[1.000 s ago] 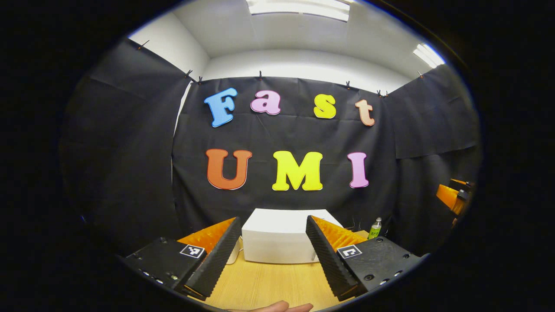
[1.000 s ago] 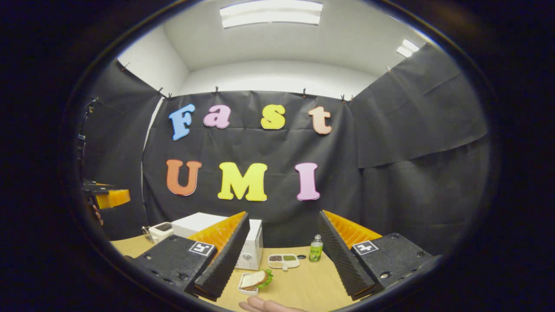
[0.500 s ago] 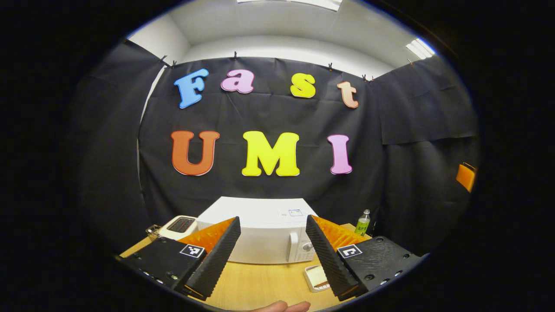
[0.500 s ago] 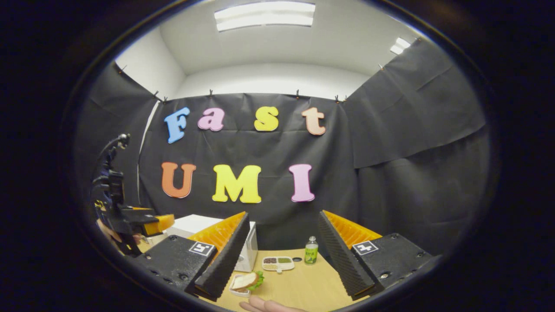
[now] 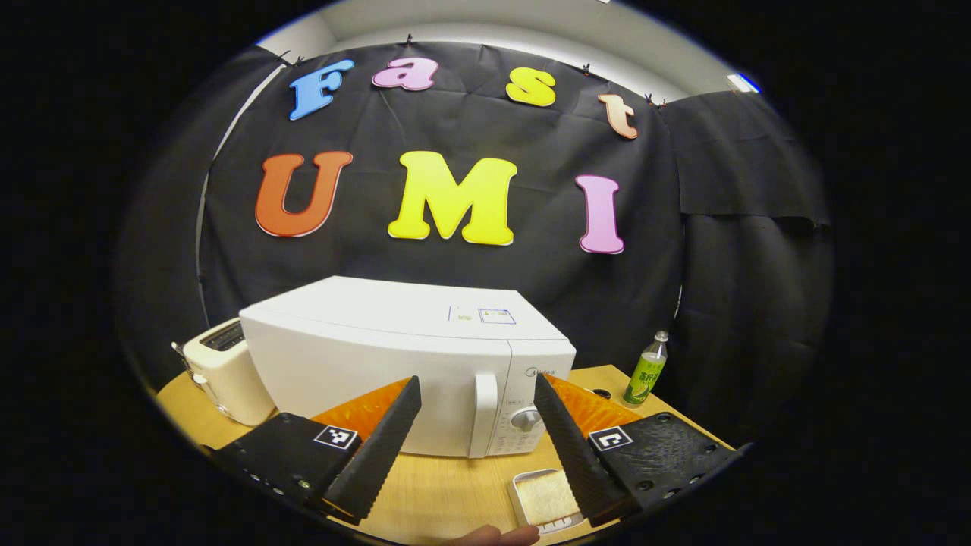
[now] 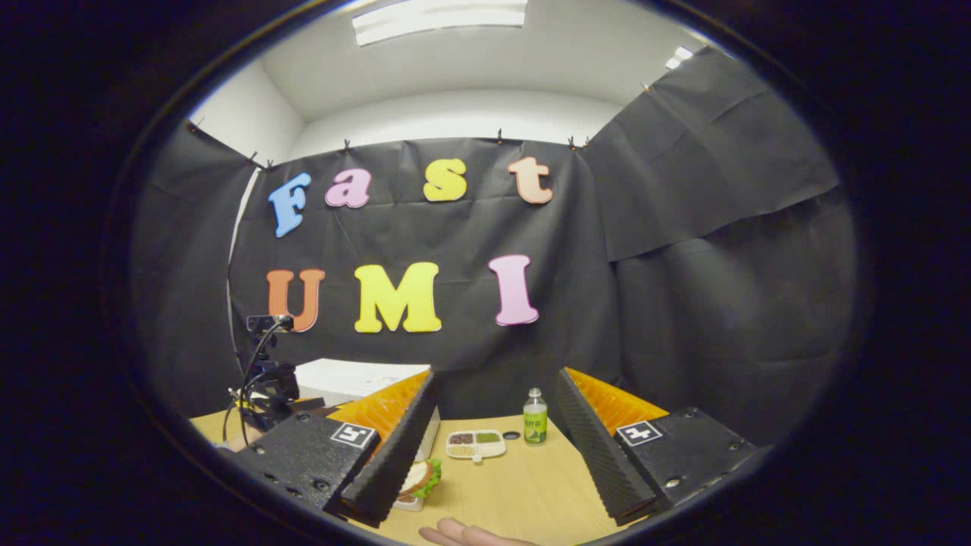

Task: Open the microwave oven with the left hand, put the food in, and close the microwave oven.

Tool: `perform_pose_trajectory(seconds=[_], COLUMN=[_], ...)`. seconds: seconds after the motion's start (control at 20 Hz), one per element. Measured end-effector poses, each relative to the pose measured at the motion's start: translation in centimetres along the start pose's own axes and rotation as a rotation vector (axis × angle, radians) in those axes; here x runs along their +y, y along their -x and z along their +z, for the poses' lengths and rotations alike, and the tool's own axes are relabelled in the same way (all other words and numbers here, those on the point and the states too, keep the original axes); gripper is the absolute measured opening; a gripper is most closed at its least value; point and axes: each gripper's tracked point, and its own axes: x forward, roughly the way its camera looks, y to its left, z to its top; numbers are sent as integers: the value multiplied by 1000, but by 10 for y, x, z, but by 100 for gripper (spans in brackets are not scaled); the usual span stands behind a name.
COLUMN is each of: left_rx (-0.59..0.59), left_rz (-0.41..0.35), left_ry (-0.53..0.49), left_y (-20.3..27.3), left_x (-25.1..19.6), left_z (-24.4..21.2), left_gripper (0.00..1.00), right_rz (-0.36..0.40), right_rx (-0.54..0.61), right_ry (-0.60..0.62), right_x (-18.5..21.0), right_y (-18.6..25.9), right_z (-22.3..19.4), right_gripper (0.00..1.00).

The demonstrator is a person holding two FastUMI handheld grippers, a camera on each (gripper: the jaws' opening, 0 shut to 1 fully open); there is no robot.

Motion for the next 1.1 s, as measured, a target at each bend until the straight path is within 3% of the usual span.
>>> perform_pose_trajectory(seconds=[0.15, 0.2, 0.25, 0.35, 0.4, 0.45, 0.5, 0.6, 0.65, 0.7, 0.75, 0.9, 0.95, 1.0, 1.05, 1.1], left_rx=[11, 19, 13, -15, -24, -35, -38, -52, -65, -62, -73, -37, -26, -20, -20, -24], left_rz=[7, 21, 50, 95, 88, 75, 79, 89, 109, 116, 118, 46, 30, 20, 20, 18], left_ry=[-10, -12, -30, -75, -86, -84, -64, -46, -67, -77, -75, -48, -31, -38, -47, -65], left_y=[-27, -35, -43, -54, -59, -65, -68, -73, -76, -78, -78, -76, -75, -75, -71, -72], left_x=[-5, -4, 1, 8, 3, 1, 3, 4, 10, 14, 12, 3, 4, 6, 5, 5], left_z=[-26, -33, -38, -42, -46, -48, -48, -49, -47, -49, -49, -49, -51, -52, -51, -50], left_gripper=[95, 82, 94, 95, 82, 93, 90, 65, 61, 69, 48, 42, 21, 21, 21, 11], right_rz=[0, -7, -18, -35, -37, -38, -43, -59, -66, -69, -69, -83, -85, -88, -88, -85], right_rx=[4, 12, 19, 27, 32, 35, 34, 32, 31, 30, 32, 44, 47, 53, 58, 60], right_ry=[-15, -4, 8, 11, 6, -1, -10, -17, -19, -21, -22, -24, -24, -27, -29, -31], right_x=[-9, -13, -19, -28, -30, -32, -36, -42, -45, -46, -46, -53, -54, -54, -54, -53], right_y=[-11, -16, -20, -25, -27, -29, -31, -35, -35, -35, -37, -40, -41, -41, -42, -42], right_z=[-9, -14, -19, -24, -28, -30, -33, -35, -38, -41, -42, -51, -53, -56, -57, -57], right_gripper=[92, 91, 91, 91, 91, 91, 92, 91, 91, 91, 91, 91, 91, 91, 100, 91])
